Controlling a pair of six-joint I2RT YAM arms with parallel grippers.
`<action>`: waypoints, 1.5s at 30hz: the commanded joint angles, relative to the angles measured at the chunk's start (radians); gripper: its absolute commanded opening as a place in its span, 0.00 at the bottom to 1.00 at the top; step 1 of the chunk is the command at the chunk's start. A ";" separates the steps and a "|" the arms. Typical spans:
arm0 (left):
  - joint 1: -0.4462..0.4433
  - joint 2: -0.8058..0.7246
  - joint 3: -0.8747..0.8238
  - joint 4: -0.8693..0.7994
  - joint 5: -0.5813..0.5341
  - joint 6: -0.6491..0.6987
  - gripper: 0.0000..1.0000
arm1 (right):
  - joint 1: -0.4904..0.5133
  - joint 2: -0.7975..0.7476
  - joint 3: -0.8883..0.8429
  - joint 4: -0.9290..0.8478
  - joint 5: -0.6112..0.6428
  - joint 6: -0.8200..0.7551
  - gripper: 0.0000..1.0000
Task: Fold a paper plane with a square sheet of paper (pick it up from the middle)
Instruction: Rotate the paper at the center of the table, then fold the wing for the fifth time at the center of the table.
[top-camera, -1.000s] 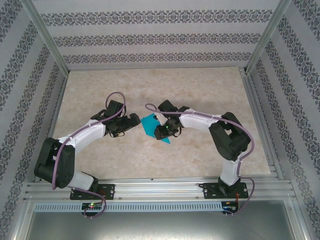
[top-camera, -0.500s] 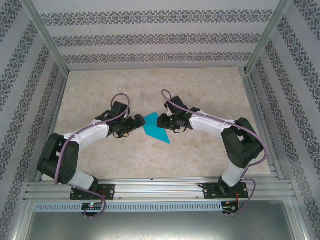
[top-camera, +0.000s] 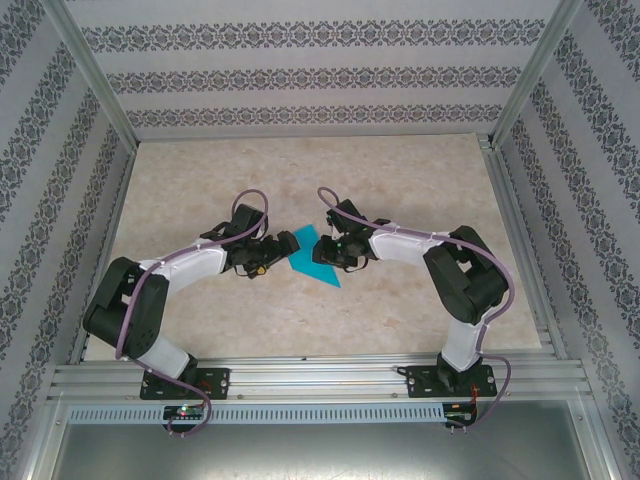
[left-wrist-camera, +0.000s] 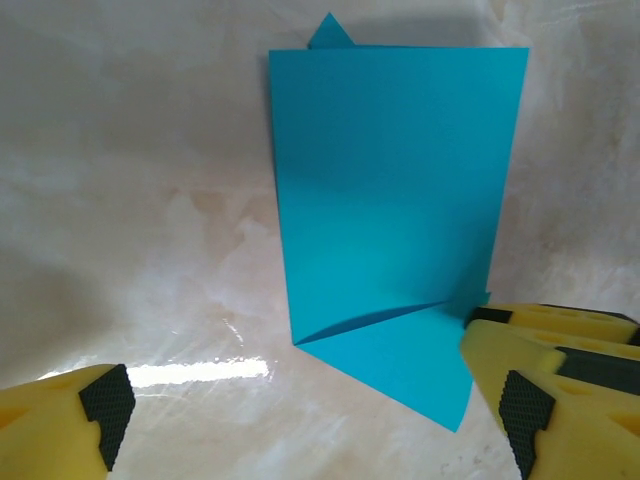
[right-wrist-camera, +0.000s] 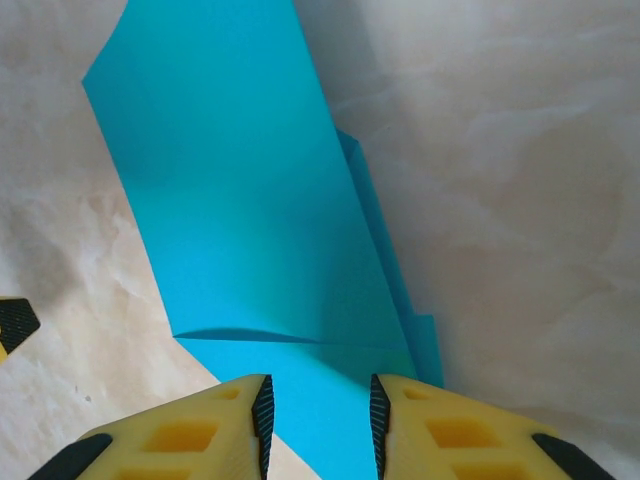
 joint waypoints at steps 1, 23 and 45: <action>-0.019 0.026 0.025 0.060 0.046 -0.049 0.91 | 0.003 0.024 0.012 -0.003 -0.009 0.008 0.33; -0.045 0.130 0.045 0.115 0.099 -0.131 0.63 | -0.086 0.055 -0.081 0.131 -0.170 0.075 0.31; -0.045 0.200 0.118 0.025 0.080 -0.101 0.62 | -0.119 0.066 -0.113 0.163 -0.203 0.106 0.27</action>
